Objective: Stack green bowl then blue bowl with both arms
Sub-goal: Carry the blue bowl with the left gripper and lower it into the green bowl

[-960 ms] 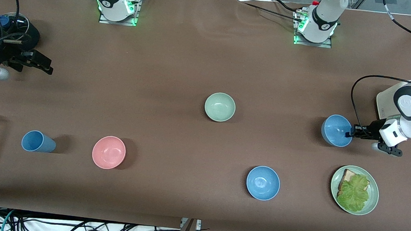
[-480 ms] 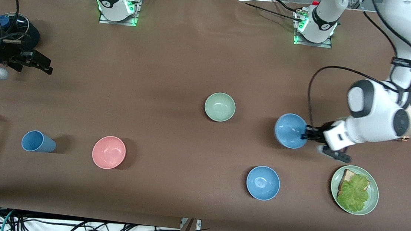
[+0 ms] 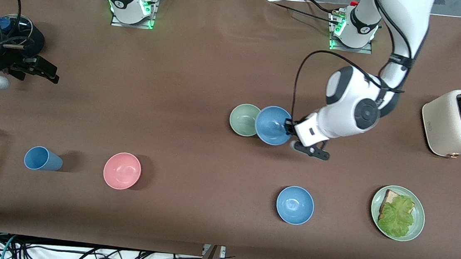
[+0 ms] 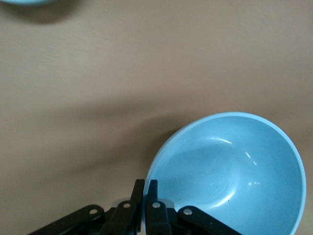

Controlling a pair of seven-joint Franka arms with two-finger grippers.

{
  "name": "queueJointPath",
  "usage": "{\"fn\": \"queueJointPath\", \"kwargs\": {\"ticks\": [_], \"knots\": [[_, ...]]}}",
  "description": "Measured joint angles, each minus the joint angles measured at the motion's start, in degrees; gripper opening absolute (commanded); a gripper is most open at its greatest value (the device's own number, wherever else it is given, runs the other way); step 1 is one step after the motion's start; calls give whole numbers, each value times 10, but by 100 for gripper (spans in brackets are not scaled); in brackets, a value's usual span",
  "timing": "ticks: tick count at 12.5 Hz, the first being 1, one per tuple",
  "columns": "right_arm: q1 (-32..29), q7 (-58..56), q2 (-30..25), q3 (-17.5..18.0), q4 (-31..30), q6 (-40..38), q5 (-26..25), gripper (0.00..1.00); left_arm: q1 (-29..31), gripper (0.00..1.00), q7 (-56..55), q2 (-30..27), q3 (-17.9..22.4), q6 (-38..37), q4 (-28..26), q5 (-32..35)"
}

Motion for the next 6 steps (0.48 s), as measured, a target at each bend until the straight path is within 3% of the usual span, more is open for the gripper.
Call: {"fn": "queueJointPath", "kwargs": {"ticks": [3,6], "knots": [[0,0,0,0,0,0,0,100,-57,0,-77,14,1,14,3,46],[0,0,0,0,0,0,0,100,-77,0,-110,24,3,23,1,62]]}}
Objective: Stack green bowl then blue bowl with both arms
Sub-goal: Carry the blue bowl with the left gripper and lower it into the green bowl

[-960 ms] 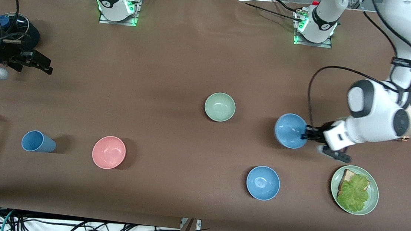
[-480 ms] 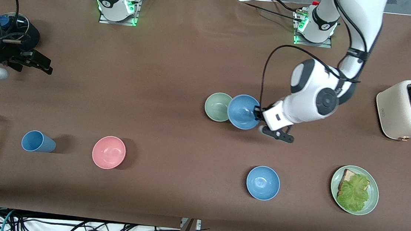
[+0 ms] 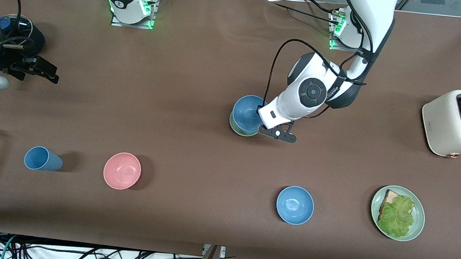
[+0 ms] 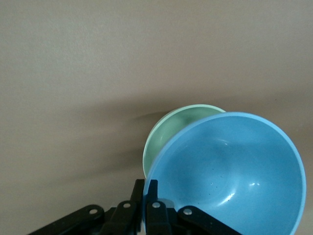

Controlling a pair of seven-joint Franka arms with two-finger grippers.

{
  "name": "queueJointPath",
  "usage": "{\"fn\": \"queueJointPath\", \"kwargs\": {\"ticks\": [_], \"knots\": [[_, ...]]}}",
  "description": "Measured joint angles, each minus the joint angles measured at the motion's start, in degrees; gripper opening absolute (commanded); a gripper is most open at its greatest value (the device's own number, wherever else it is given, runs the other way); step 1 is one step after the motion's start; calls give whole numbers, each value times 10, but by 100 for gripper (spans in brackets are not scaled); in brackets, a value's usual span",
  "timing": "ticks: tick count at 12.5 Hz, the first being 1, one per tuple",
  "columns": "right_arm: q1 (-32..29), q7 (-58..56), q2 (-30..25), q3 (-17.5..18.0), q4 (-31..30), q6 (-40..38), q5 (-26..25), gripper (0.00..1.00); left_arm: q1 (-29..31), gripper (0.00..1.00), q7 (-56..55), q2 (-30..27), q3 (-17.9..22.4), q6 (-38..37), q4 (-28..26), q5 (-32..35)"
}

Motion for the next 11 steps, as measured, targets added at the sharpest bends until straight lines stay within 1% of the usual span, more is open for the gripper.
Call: {"fn": "queueJointPath", "kwargs": {"ticks": [2,6,11], "knots": [[0,0,0,0,0,0,0,100,-3,0,-6,3,1,4,-5,0],[0,0,0,0,0,0,0,100,-26,0,-34,5,1,58,-42,0],[0,0,0,0,0,0,0,100,-45,0,-49,9,2,102,-68,0]]}}
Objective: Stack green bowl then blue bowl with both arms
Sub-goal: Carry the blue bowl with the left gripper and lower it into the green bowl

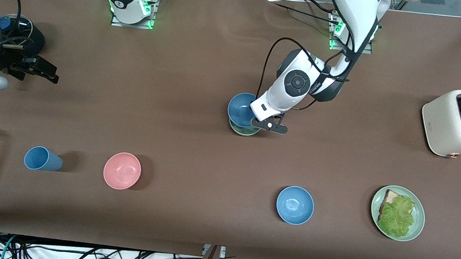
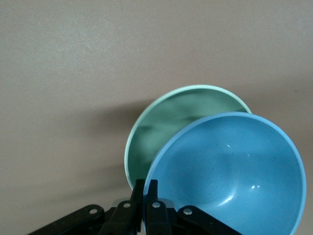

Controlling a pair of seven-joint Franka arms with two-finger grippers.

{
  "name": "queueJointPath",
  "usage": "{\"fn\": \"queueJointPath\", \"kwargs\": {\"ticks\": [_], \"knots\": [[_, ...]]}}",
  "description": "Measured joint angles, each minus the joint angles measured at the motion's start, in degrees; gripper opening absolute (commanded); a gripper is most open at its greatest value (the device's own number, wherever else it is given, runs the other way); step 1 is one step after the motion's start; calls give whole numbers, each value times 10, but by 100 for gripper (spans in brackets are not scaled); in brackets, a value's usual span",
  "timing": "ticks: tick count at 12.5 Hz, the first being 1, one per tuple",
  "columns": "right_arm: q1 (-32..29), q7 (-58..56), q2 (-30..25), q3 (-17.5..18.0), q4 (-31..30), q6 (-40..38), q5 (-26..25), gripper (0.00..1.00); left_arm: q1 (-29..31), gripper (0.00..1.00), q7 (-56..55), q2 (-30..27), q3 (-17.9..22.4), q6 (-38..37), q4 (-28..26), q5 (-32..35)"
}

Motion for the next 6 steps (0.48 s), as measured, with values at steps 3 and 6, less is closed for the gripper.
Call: {"fn": "queueJointPath", "kwargs": {"ticks": [3,6], "knots": [[0,0,0,0,0,0,0,100,-1,0,-1,5,0,7,-6,0],[0,0,0,0,0,0,0,100,0,0,-2,6,5,14,-5,0]]}}
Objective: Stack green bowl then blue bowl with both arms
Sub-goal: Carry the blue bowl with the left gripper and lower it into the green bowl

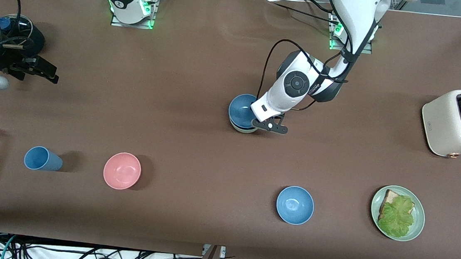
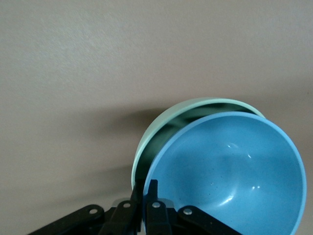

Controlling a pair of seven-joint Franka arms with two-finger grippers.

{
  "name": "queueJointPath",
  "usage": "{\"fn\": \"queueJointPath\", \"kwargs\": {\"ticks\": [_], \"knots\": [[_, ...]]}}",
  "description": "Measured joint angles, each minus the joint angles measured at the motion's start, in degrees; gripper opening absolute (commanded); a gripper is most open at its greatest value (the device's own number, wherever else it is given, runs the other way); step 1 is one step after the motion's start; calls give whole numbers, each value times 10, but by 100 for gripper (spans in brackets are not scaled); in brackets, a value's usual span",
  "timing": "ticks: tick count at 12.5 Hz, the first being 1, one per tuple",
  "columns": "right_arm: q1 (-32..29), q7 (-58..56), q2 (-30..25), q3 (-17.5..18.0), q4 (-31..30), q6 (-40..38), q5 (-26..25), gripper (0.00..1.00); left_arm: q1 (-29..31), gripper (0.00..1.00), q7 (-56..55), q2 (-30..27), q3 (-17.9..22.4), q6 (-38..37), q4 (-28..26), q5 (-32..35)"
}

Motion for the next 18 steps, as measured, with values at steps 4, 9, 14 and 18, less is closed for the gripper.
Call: {"fn": "queueJointPath", "kwargs": {"ticks": [4,9,14,18], "knots": [[0,0,0,0,0,0,0,100,11,0,-2,-1,10,0,18,0],[0,0,0,0,0,0,0,100,12,7,-2,1,10,-2,20,0],[0,0,0,0,0,0,0,100,12,41,-3,5,10,-2,20,0],[0,0,0,0,0,0,0,100,19,100,-5,0,10,-7,35,0]]}}
